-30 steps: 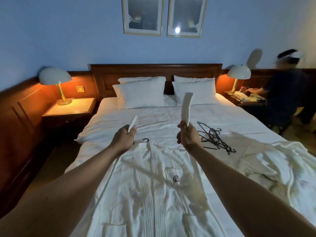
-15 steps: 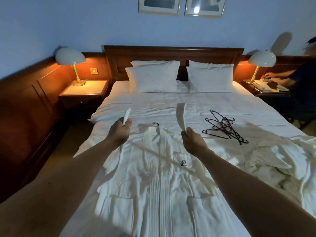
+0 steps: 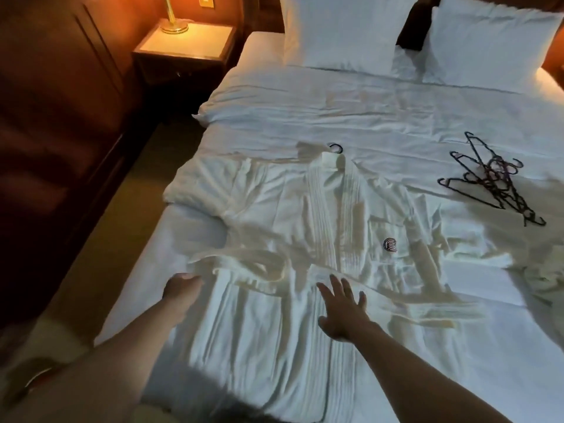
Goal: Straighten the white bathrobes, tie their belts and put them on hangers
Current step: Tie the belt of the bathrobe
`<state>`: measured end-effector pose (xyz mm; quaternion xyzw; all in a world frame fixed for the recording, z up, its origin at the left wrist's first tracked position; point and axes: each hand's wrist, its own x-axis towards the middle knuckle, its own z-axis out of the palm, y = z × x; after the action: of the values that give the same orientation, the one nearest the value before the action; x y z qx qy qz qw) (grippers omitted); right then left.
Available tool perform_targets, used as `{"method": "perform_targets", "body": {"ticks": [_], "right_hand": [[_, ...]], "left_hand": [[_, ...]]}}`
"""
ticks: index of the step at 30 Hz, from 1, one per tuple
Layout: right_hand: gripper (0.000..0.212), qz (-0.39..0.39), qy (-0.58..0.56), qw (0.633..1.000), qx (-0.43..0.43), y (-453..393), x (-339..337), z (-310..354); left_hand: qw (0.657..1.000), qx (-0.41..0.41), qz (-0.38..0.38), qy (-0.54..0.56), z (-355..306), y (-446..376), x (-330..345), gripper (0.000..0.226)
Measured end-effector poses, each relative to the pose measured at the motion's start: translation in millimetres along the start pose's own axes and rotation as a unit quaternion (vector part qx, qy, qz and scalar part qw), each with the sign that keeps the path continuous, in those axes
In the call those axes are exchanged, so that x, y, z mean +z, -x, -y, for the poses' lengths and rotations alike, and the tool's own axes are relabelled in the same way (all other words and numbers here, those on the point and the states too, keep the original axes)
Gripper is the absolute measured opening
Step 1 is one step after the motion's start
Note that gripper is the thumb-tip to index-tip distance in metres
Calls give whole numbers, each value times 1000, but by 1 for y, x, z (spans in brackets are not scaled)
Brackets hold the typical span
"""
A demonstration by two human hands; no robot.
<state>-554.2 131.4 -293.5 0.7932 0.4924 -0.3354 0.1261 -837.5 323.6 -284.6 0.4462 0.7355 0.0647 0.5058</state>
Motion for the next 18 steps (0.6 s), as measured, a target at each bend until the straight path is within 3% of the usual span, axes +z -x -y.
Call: {"method": "perform_targets", "body": {"ticks": [2,5,7,10,13,18], "right_hand": [[75,-16,-14,1000,-12,-15,13,19],[65,-70,-75,994,32,-35,31,42],[53,-156,-123,975,98,-41,40,44],[36,-248,-157,932,212,-38,44,15],[34,-238,-192,913,268,-33,48,-28],[61,-166,-218,904,329,-31,45,-97]], "left_hand": [[995,64,27,-65,7,-9,17,10],[984,133,44,-106,8,-30,41,42],[981,160,28,-110,9,-50,52,47],[978,174,-9,-111,7,-70,62,34],[960,221,-93,-148,4,-70,75,27],[946,247,-142,-153,5,-65,111,48]]}}
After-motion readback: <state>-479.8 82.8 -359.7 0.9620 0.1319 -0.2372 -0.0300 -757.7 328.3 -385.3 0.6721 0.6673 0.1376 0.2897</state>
